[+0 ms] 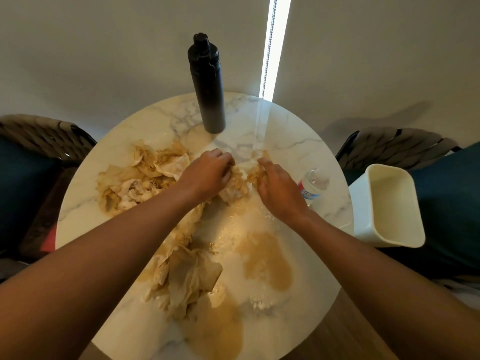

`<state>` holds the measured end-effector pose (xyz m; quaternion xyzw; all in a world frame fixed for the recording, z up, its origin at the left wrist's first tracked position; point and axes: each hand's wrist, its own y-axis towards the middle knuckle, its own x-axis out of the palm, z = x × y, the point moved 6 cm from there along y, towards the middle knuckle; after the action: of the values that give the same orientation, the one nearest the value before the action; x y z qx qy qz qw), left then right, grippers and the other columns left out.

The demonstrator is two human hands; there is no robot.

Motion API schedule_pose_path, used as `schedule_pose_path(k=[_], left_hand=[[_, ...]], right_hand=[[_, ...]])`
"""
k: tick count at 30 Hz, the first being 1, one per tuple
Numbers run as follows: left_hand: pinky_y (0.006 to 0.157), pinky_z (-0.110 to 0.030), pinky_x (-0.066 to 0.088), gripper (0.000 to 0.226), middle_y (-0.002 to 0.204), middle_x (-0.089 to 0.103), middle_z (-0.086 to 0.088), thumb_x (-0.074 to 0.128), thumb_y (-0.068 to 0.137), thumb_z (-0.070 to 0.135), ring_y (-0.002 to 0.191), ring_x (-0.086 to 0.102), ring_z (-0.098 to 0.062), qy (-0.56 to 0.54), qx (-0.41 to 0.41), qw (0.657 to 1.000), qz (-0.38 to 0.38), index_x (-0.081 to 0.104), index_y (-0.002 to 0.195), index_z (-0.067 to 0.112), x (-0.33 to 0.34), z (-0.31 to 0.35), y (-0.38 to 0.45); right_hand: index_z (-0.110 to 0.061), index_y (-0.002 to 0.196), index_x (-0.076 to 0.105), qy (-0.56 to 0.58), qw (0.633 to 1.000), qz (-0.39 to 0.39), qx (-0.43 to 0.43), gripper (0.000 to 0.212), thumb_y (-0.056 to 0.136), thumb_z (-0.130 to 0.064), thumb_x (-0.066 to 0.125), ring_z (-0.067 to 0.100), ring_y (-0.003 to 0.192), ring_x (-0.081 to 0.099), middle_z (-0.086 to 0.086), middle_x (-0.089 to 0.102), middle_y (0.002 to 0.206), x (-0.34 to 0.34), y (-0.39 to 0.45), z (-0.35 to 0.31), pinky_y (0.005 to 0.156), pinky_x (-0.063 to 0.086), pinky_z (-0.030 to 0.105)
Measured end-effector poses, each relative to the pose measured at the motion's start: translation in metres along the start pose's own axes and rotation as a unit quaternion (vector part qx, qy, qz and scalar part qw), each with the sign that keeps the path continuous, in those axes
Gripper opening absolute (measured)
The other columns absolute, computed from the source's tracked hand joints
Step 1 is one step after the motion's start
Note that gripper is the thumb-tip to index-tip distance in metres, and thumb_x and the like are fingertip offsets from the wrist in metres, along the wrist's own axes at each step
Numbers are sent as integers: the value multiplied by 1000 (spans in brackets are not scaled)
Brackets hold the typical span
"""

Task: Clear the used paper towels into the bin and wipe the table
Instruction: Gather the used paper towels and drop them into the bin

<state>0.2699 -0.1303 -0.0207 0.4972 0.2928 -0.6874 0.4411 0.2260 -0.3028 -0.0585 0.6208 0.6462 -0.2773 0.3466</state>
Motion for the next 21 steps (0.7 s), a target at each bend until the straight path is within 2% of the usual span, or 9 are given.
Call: schedule_pose_path(k=[6, 11, 17, 21], left_hand=[[81, -42, 54, 23, 108, 61, -4, 61, 90, 20, 93, 61, -24, -22, 7, 999, -22, 66, 113, 17, -13, 17, -16], [80, -27, 43, 23, 114, 61, -7, 62, 92, 18, 101, 60, -24, -23, 20, 999, -32, 67, 115, 15, -13, 40, -37], [84, -39, 52, 23, 110, 62, -9, 64, 91, 19, 99, 60, -25, -34, 56, 996, -67, 68, 113, 14, -5, 74, -63], [82, -39, 53, 23, 104, 61, -7, 66, 89, 20, 93, 61, -26, -36, 84, 992, -87, 69, 111, 15, 2, 100, -71]], right_hand=[[-9, 144, 49, -11, 1000, 18, -13, 44, 101, -18, 53, 31, 105, 61, 15, 63, 117, -15, -39, -11, 93, 49, 42], [-9, 141, 50, -11, 1000, 23, -16, 44, 98, -15, 56, 31, 102, 60, 14, 63, 113, -31, -81, -14, 88, 52, 44], [-14, 144, 48, -12, 999, 33, 23, 45, 100, -17, 56, 30, 112, 57, 12, 61, 124, -43, -127, -5, 95, 52, 44], [-13, 142, 49, -21, 998, 53, 41, 43, 100, -18, 56, 29, 111, 59, 12, 62, 124, -54, -151, 4, 94, 54, 43]])
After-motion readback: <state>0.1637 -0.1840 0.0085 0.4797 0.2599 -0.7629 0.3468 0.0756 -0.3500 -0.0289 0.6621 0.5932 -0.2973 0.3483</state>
